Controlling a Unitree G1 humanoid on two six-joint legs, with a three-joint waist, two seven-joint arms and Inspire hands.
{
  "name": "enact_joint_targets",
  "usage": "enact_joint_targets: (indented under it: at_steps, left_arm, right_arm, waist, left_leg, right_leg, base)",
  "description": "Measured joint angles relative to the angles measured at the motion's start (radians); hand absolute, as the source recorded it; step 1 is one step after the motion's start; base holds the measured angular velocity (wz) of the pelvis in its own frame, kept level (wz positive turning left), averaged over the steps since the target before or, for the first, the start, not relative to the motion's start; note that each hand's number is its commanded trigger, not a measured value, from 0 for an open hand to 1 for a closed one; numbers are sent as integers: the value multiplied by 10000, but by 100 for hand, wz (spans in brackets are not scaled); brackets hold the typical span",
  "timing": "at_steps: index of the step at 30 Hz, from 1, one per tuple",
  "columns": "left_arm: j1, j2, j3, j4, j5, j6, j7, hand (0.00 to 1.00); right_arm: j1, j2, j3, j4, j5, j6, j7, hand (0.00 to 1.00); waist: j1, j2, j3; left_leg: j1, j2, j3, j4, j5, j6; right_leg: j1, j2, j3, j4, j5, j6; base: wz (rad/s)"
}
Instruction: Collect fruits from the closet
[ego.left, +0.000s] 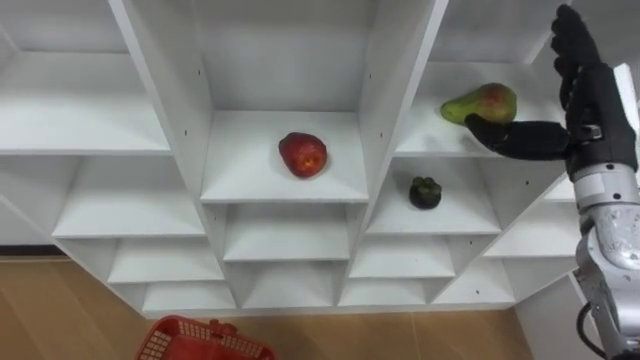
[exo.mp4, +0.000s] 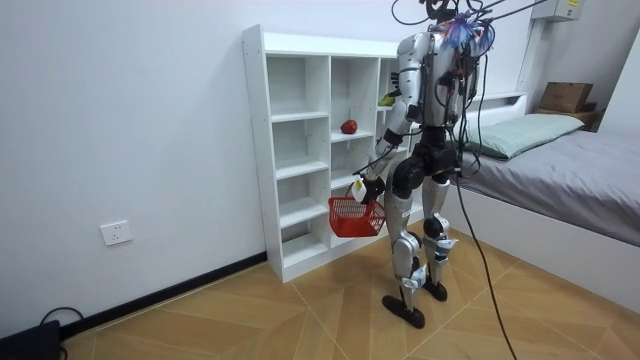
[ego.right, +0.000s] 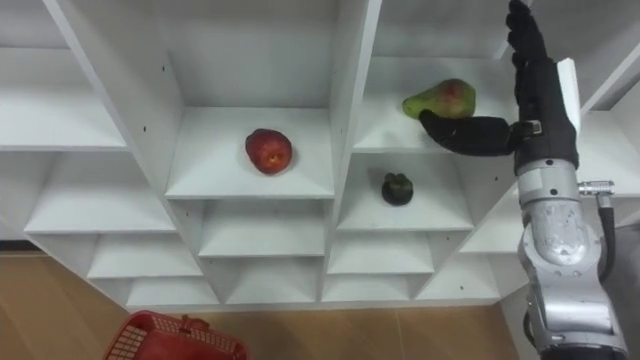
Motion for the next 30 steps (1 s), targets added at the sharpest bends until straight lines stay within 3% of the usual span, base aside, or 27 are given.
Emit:
enact_joint_targets:
  at_steps: [12,19,30]
  left_arm:
    - [-20,35,-7,-2,-3,37,40,100]
    - [-96,41,-4,-3,0,248,170,100]
    - [-147,41,14,-2,-6,389,189,100]
  right_arm:
    - [-43,-13,44,178,-16,280,676,0]
    - [-104,-75,241,582,-10,694,982,0]
    - [-323,-399,244,1080,14,745,1078,0]
  waist:
    - [41,-31,-20]
    - [133,-43,-21]
    - [285,-104,-2]
  left_leg:
    - [-61,0,-106,29,0,0]
    - [-80,0,-146,30,1,0]
    - [-91,-6,-258,30,3,1]
  right_leg:
    - [-16,-5,-69,-11,1,-1]
    - [-15,-8,-108,-15,1,-2]
    - [-1,-27,-251,-20,2,-3]
  base:
    - [0]
    - [1]
    - [1]
